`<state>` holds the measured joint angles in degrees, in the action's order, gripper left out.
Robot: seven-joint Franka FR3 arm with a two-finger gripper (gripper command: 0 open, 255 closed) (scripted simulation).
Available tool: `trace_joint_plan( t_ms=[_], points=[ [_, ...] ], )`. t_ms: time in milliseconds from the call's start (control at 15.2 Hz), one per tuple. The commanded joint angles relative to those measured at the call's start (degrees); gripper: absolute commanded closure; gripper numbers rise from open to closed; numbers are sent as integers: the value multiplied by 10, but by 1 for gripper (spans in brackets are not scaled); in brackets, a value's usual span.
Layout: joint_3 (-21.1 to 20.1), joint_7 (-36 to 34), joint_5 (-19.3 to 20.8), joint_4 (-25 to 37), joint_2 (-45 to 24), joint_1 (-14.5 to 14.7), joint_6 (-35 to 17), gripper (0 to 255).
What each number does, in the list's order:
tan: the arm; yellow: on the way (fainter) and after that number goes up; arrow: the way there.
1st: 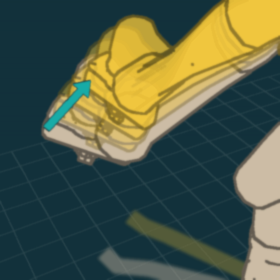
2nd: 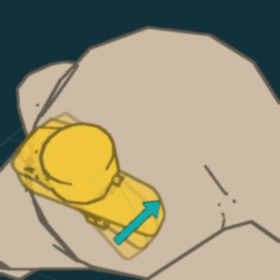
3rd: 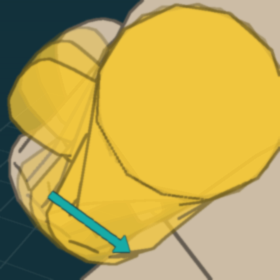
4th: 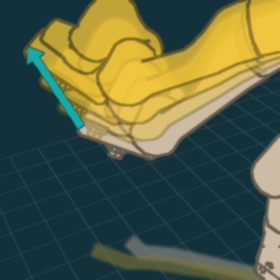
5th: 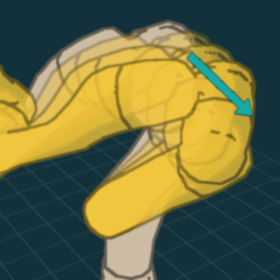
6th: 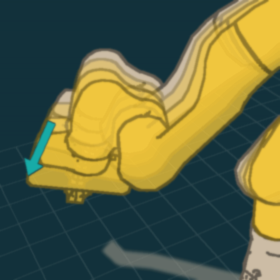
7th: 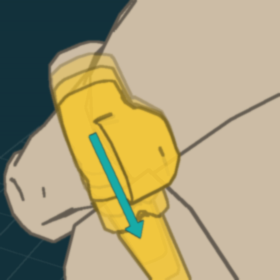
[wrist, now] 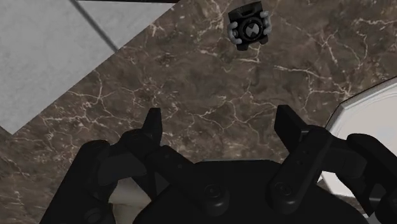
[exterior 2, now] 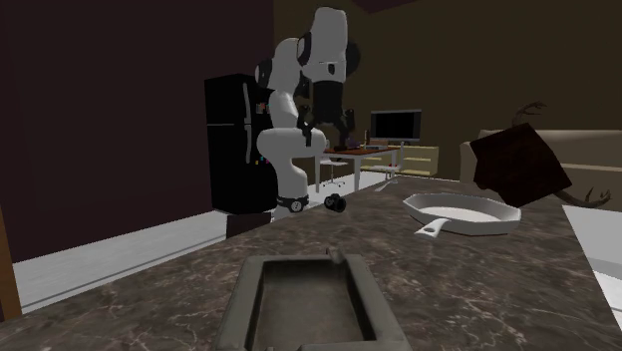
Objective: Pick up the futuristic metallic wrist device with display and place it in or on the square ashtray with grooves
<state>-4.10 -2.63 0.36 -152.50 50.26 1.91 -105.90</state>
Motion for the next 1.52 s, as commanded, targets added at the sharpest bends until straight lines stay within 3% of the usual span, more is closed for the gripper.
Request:
trace_joint_plan(
  t_ms=[0, 528, 1056, 1452],
  points=[
    [-6, -9, -11, -37, 8, 7, -22, 0],
    [-41, -50, -72, -160, 0, 50, -124, 0],
    [-48, -50, -79, -201, -42, 53, -207, 0],
    [-48, -50, -79, -201, -42, 53, -207, 0]
  ],
)
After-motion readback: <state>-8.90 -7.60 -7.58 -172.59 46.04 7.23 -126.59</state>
